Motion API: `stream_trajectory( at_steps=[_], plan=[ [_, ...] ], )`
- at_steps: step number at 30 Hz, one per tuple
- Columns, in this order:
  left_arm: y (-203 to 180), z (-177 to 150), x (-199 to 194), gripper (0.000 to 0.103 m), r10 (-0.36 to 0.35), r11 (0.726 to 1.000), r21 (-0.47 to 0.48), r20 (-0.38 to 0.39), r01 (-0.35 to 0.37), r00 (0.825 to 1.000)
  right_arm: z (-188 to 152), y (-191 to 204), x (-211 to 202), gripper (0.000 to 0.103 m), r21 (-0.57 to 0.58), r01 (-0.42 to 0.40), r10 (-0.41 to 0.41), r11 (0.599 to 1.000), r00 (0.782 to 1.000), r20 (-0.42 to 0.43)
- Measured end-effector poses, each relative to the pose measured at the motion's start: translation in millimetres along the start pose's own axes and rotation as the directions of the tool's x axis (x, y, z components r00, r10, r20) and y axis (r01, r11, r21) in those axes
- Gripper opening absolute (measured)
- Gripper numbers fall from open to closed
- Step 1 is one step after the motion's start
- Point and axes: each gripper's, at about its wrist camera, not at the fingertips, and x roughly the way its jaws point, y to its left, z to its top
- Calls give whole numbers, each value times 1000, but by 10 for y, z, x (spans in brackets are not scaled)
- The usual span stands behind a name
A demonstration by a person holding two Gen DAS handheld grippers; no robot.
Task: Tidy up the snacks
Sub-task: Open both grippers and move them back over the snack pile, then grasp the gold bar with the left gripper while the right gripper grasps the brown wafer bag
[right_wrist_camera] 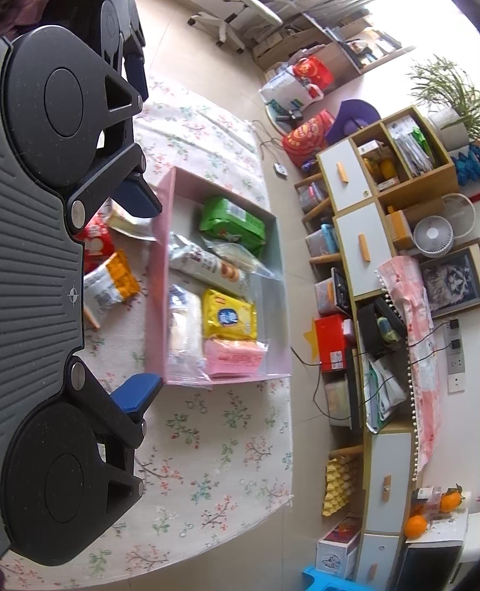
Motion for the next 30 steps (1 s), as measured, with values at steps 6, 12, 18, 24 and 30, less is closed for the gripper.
stream_trajectory(
  at_steps=[6,12,18,24,30],
  plan=[
    [138,-214,-17,102,24,999,-27,4,-24,1000,-216,26,18,94,-42,31,-30,999,999,15],
    [135,-398,56,102,90,995,-34,-47,-92,995,-424,-31,183,95,-28,171,-173,985,983,-67],
    [35,-522,122,102,68,993,-92,-116,-79,991,-461,-129,249,95,47,181,-174,982,978,-111],
    [-94,-615,202,99,34,987,-149,-170,-60,985,-485,-76,305,95,46,170,-162,984,977,-137],
    [-179,-704,281,80,27,981,-182,-212,-66,977,-510,-59,375,95,58,149,-138,987,975,-173]
  ],
)
